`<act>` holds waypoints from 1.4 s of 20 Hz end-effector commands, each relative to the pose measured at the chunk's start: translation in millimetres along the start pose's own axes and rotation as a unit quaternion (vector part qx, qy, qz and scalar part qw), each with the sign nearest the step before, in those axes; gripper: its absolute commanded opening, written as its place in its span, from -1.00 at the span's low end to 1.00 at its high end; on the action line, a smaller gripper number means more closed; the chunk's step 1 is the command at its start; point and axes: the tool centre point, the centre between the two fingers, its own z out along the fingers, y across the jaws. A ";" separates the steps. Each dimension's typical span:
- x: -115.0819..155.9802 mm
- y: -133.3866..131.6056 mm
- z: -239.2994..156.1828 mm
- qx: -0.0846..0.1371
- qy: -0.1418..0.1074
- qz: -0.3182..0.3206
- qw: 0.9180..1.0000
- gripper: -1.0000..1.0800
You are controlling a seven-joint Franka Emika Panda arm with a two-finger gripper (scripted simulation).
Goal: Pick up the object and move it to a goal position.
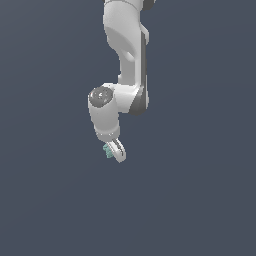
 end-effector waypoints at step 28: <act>63.8 166.8 -184.5 0.000 0.001 0.000 1.000 -1.00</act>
